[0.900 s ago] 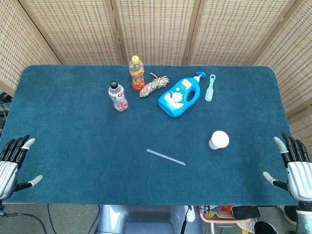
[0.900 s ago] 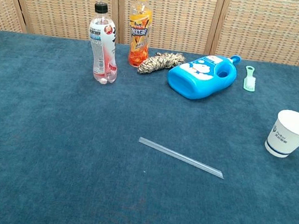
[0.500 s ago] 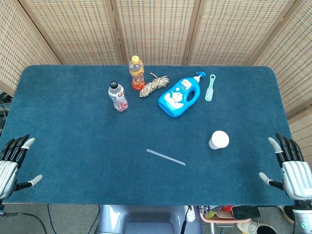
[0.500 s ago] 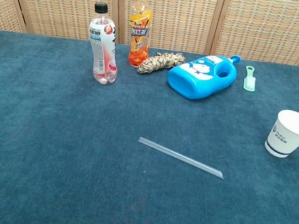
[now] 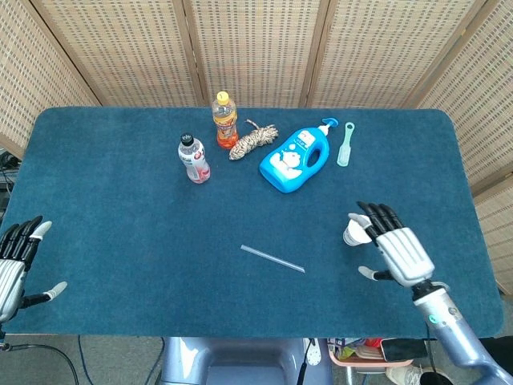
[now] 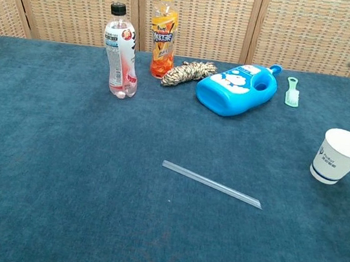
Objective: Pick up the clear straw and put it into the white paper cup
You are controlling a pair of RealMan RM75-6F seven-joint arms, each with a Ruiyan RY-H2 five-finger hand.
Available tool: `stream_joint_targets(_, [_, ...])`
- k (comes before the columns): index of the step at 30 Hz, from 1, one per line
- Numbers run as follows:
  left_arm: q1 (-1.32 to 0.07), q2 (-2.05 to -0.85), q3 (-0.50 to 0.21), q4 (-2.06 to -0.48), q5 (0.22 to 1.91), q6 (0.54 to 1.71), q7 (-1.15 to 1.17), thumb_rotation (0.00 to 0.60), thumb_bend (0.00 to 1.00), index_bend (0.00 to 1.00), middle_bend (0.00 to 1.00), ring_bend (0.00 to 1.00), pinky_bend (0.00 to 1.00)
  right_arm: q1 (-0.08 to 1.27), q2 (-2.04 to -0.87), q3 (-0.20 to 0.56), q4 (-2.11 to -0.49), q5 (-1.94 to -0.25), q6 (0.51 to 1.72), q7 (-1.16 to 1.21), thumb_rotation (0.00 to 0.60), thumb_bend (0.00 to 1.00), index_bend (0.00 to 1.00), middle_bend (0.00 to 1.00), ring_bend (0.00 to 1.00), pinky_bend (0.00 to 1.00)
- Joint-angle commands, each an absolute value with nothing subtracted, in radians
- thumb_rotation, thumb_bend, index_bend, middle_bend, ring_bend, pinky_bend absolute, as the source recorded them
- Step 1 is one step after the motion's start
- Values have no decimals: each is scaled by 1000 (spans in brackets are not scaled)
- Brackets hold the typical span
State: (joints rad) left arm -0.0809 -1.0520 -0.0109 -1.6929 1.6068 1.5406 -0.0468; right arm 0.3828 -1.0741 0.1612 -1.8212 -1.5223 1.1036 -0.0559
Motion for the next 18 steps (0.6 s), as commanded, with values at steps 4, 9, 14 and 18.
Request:
stream_joint_targets(4, [-88,-1049,-18,-1692,1590,1526,-55,600,114,0,0,0,0,637,-1189,260,-1910,-1095,888,-400,600,22,294,0,0,0])
stream_joint_targets(9, [-97,-1046,-23,-1693,1576,1509,-58,600,114,0,0,0,0,779,-1307,249,-1880,-810,911,-634,600,100,332,0,0,0])
stream_joint_targets(14, [-104,-1044,-27,-1694,1565,1495,-57,600,114,0,0,0,0,878,-1414,232,-1835,-620,970,-764,600,149,363,0,0,0])
stream_joint_targets(18, [-111,-1042,-31,-1695,1549,1479,-58,600,114,0,0,0,0,937,-1502,227,-1801,-507,995,-794,600,192,401,0,0,0])
